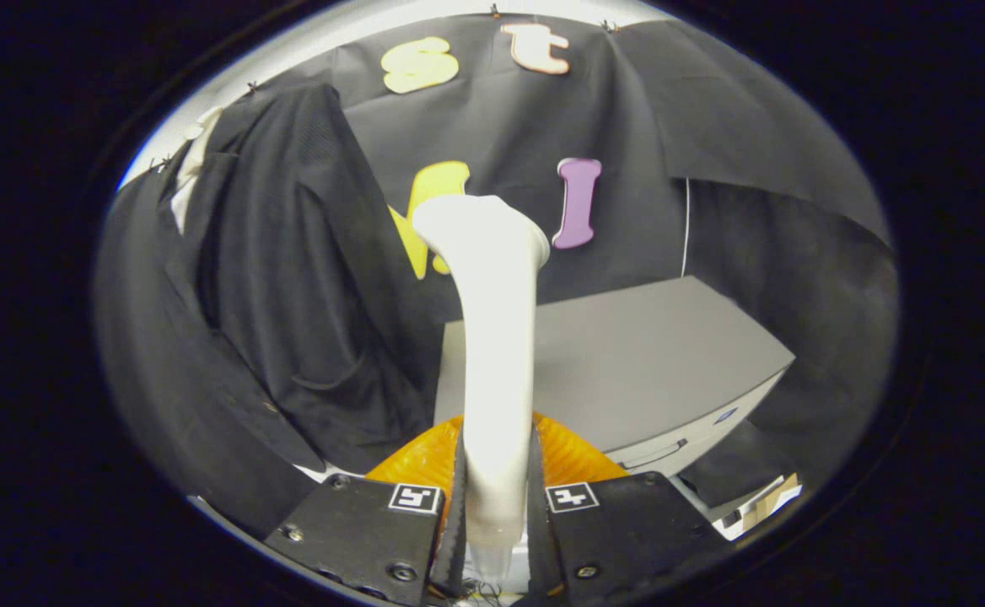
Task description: Iron the clothes twice with a garment steamer, once on the left side and once on the right side.
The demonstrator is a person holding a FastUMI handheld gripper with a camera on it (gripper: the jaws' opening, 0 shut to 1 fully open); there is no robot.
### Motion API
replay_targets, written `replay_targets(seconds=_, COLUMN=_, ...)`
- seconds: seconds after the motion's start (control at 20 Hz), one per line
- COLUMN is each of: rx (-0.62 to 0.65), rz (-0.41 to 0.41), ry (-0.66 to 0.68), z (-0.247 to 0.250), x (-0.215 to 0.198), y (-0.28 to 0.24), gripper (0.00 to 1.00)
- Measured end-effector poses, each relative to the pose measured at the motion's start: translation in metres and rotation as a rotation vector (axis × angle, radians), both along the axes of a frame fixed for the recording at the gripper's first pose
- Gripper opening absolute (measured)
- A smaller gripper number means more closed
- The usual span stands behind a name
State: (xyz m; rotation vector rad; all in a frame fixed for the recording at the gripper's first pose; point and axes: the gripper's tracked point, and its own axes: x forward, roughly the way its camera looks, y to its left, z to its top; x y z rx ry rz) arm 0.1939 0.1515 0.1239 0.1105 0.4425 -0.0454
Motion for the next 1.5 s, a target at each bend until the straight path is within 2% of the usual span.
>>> replay_targets(seconds=0.15, rx=-0.015, rz=0.006, ry=-0.119, z=0.031, x=-0.027, y=0.019, gripper=0.32)
replay_targets(seconds=0.25, rx=-0.039, rz=0.02, ry=-0.189, z=0.046, x=-0.031, y=0.036, gripper=0.32)
replay_targets(seconds=0.45, rx=-0.053, rz=0.106, ry=-0.287, z=0.074, x=-0.044, y=0.094, gripper=0.32)
replay_targets(seconds=0.8, rx=-0.102, rz=0.163, ry=-0.56, z=0.145, x=-0.023, y=0.161, gripper=0.32)
replay_targets(seconds=0.95, rx=-0.116, rz=0.151, ry=-0.64, z=0.171, x=-0.005, y=0.18, gripper=0.32)
replay_targets(seconds=1.05, rx=-0.138, rz=0.113, ry=-0.662, z=0.177, x=0.007, y=0.183, gripper=0.32)
replay_targets(seconds=1.2, rx=-0.152, rz=0.119, ry=-0.679, z=0.177, x=0.013, y=0.192, gripper=0.32)
replay_targets(seconds=1.5, rx=-0.183, rz=0.112, ry=-0.66, z=0.134, x=0.01, y=0.193, gripper=0.32)
